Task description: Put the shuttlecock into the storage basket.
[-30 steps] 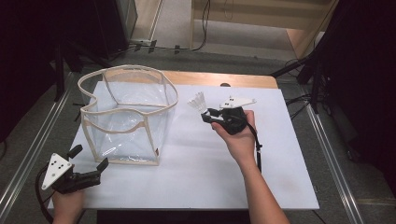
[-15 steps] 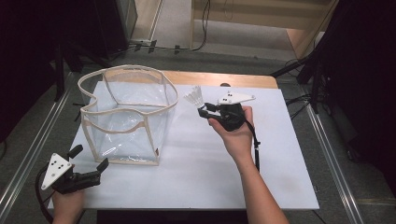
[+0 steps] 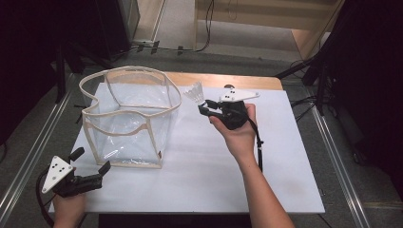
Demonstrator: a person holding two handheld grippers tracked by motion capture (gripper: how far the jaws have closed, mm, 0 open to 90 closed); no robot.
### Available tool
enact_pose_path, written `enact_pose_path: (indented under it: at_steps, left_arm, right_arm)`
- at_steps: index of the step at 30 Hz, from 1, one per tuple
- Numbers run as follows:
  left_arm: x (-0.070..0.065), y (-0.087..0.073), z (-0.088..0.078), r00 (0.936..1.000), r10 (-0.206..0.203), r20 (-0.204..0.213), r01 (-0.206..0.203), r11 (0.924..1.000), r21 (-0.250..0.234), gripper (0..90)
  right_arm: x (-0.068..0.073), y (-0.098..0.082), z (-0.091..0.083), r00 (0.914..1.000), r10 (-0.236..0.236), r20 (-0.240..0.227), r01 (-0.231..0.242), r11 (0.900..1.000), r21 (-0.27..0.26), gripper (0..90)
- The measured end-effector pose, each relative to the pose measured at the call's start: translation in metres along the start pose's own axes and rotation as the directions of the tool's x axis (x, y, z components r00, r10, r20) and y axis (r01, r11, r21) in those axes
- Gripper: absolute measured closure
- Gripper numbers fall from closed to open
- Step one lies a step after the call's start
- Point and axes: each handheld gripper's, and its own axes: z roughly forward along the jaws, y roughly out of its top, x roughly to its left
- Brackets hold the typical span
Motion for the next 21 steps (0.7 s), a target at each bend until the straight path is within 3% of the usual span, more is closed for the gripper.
enact_pose_path:
  at_steps: [21]
  left_arm:
    - [0.0,0.0,0.0,1.0,0.002,0.004,-0.002,1.0,-0.002,0.0]
  right_arm:
    - [0.01,0.023,0.004,0.9997,-0.019,-0.016,0.018,0.999,-0.046,62.8]
